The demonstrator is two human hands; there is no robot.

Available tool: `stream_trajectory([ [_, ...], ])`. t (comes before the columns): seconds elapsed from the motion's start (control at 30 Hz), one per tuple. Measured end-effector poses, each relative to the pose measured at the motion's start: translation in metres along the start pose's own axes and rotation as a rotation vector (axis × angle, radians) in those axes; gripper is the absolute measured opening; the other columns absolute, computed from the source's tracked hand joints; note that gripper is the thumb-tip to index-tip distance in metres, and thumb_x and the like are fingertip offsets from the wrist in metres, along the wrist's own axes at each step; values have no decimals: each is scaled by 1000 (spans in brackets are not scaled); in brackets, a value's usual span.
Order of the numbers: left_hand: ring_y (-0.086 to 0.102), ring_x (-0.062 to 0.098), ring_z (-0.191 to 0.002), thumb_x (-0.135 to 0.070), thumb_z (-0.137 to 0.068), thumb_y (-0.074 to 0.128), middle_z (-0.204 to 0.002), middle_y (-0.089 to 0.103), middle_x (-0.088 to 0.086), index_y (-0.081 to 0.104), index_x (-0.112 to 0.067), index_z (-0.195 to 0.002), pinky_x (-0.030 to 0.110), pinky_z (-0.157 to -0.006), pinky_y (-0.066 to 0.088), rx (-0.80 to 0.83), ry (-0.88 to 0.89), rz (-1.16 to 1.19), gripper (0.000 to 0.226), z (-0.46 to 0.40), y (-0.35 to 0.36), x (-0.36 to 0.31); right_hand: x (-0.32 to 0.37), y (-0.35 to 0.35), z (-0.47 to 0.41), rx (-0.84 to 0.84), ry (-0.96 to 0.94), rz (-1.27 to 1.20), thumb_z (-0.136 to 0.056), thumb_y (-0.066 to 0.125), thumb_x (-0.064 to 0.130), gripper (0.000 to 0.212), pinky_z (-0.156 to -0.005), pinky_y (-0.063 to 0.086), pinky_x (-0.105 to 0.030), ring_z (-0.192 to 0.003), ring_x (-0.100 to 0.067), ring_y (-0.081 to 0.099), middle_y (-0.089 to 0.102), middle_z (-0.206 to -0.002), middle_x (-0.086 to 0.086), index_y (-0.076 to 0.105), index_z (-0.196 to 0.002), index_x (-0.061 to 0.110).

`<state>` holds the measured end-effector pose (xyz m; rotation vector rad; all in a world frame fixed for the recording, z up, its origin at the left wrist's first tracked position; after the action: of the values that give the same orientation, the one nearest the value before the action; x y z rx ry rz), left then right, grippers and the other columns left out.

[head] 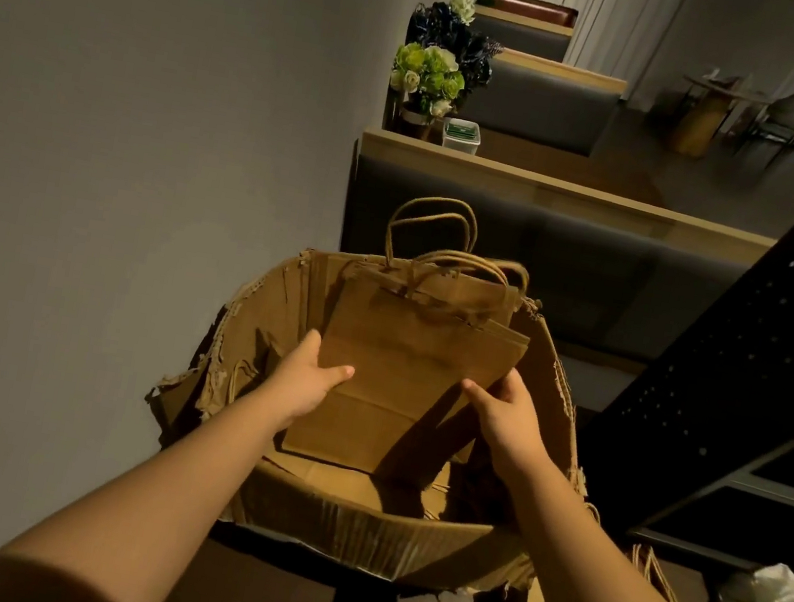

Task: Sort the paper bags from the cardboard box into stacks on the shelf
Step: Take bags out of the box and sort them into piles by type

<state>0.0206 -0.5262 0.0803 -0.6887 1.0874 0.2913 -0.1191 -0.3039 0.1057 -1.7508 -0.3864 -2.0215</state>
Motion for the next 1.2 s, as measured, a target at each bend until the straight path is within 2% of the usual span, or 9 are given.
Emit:
stream_trajectory([
  [0.2, 21, 24, -146, -22, -97, 57, -160, 20, 4, 8, -28, -154, 49, -114, 30, -48, 76, 150, 76, 3, -10, -16, 12, 7, -1, 20, -55, 1, -96, 53, 7, 38, -95, 48, -32, -115, -11, 56, 59, -125, 5, 48, -127, 29],
  [0.33, 44, 25, -133, -28, -94, 60, -144, 48, -1, 31, -28, -146, 47, -110, 37, -66, 95, 135, 59, 4, -16, -18, 25, 9, -3, 31, -120, 0, -98, 51, 10, 37, -82, 48, -21, -112, -6, 57, 59, -123, 10, 48, -130, 29],
  [0.4, 48, 26, -128, -26, -93, 63, -139, 51, 0, 29, -27, -144, 48, -108, 40, -71, 59, 124, 61, 4, -18, -14, 26, 13, -2, 44, -119, 17, -97, 52, 11, 38, -80, 48, -20, -110, -6, 56, 58, -119, 13, 44, -128, 32],
  [0.53, 38, 24, -138, -18, -96, 57, -150, 38, 0, 16, -28, -147, 39, -108, 34, -27, 97, 146, 67, 3, -13, -21, 26, 16, -4, 25, -148, 51, -97, 52, 11, 41, -97, 47, -31, -113, -8, 53, 54, -118, 15, 38, -127, 34],
  [0.63, 28, 24, -143, -22, -98, 55, -157, 25, -1, 3, -25, -153, 42, -113, 28, -26, 68, 125, 76, 1, -13, -22, 36, 20, -8, 35, -190, 83, -96, 54, 13, 43, -102, 44, -36, -121, -14, 50, 51, -122, 12, 37, -132, 30],
  [0.73, 40, 25, -134, -24, -96, 58, -148, 39, 2, 23, -19, -146, 43, -108, 39, -36, 15, 63, 61, -2, -15, -15, 43, 21, -13, 27, -221, 148, -95, 56, 12, 52, -100, 45, -35, -119, -14, 48, 48, -123, 9, 30, -140, 22],
  [0.83, 40, 29, -135, -31, -96, 56, -150, 38, 9, 27, -11, -146, 46, -108, 40, 43, -96, -33, 62, -3, -6, 3, 30, 15, -19, 33, -144, 115, -95, 55, 10, 48, -102, 45, -42, -120, -19, 50, 50, -127, 2, 35, -137, 24],
  [0.93, 35, 30, -139, -36, -98, 52, -154, 32, 10, 23, -11, -150, 48, -111, 36, 93, -117, -117, 65, -3, 0, 9, 16, 7, -20, 28, -69, 72, -95, 54, 7, 43, -101, 45, -40, -120, -19, 52, 54, -126, 2, 41, -130, 28],
  [1.2, 27, 29, -143, -32, -98, 53, -159, 23, 8, 13, -18, -153, 50, -113, 32, 101, -111, -179, 70, -3, 2, 6, -16, 6, -18, 115, 115, 189, -90, 56, 3, 58, -97, 45, -39, -118, -22, 51, 51, -128, 0, 34, -140, 24],
])
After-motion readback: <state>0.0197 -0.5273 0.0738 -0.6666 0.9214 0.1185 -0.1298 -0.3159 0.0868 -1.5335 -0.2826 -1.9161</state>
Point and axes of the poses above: each hand's wrist, its own z-axis away from the middle knuckle, its own y-axis out of the palm, x = y × z, the point moved 8 cm from there along -z, towards the middle knuckle
